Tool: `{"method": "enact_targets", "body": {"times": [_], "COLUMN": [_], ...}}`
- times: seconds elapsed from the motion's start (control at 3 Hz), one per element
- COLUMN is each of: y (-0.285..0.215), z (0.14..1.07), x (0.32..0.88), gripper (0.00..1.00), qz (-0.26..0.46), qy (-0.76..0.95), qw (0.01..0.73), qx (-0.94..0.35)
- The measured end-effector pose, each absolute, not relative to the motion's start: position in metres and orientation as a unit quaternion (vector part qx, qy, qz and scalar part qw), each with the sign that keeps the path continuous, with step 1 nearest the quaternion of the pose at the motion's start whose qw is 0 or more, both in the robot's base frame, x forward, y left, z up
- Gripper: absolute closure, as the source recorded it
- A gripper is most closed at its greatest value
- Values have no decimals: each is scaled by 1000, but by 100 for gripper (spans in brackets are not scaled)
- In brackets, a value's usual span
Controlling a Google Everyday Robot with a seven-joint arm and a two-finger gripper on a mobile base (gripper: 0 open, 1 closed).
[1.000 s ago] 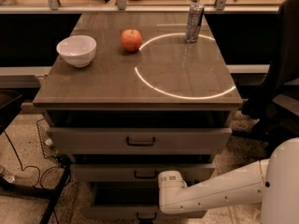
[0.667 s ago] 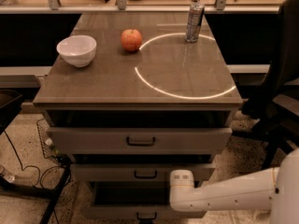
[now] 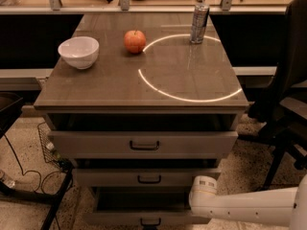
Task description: Open bottom drawer
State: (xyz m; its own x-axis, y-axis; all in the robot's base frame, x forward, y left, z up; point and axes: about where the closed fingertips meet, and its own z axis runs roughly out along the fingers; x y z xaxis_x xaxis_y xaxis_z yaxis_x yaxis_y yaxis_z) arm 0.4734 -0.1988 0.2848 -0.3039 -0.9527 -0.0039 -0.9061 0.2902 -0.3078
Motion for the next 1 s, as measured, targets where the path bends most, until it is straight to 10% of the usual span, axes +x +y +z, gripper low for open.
{"method": "enact_targets", "body": {"times": [1.0], "y": [-173], "z": [215], "x": [471], "gripper": [100], "qz": [-108], "qy": [753], "qw": [86], "qx": [-643]}}
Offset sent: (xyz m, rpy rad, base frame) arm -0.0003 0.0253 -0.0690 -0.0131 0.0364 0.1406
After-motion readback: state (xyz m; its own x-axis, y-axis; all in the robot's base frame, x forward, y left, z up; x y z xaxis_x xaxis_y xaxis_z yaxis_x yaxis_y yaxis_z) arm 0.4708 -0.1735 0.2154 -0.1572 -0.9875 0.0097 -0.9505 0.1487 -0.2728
